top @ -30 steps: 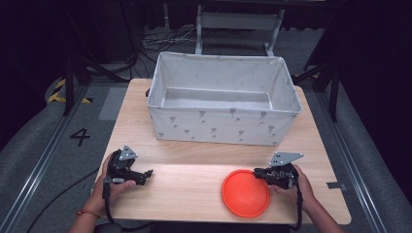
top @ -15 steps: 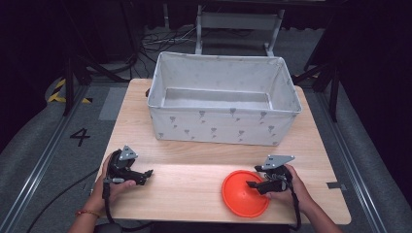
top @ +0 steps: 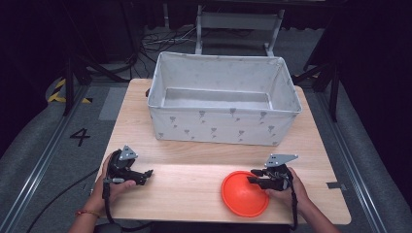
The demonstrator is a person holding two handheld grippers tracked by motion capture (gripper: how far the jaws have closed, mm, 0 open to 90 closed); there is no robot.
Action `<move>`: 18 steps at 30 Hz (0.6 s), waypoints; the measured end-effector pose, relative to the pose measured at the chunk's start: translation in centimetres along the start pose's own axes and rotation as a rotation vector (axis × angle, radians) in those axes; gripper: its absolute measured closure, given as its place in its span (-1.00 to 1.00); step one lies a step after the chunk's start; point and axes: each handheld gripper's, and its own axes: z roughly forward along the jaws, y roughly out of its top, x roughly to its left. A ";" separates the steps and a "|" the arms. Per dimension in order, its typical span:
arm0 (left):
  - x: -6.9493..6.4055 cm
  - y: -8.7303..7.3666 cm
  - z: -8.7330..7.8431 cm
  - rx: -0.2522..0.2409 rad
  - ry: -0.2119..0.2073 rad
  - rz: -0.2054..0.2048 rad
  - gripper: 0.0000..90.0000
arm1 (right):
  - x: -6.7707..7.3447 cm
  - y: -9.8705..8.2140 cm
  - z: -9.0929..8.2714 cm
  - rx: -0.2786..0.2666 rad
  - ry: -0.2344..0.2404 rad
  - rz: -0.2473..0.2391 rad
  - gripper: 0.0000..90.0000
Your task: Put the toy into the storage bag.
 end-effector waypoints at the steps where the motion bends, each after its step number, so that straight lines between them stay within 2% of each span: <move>1: 0.0 0.0 0.0 0.000 -0.001 -0.001 -0.99 | 0.0 0.0 -0.1 -0.002 -0.001 -0.005 0.55; 5: 0.0 0.0 0.0 0.003 -0.001 -0.001 -0.99 | -0.1 0.3 -1.0 -0.037 0.012 -0.015 0.76; 11: 0.0 0.0 0.0 0.002 0.001 0.006 -0.99 | 0.5 1.1 -2.9 -0.083 0.019 -0.064 0.84; 12: 0.1 0.0 0.0 0.002 0.001 0.008 -0.99 | 0.7 1.3 -3.3 -0.086 0.002 -0.086 0.84; 13: 0.1 0.0 0.0 0.002 0.001 0.008 -0.99 | 0.7 1.3 -3.3 -0.086 0.002 -0.086 0.84; 15: 0.1 0.0 0.0 0.002 0.001 0.008 -0.99 | 1.2 1.7 -4.3 -0.096 -0.028 -0.133 0.84; 18: 0.1 0.0 0.0 0.002 0.001 0.008 -0.99 | 1.7 2.2 -5.9 -0.109 -0.057 -0.174 0.84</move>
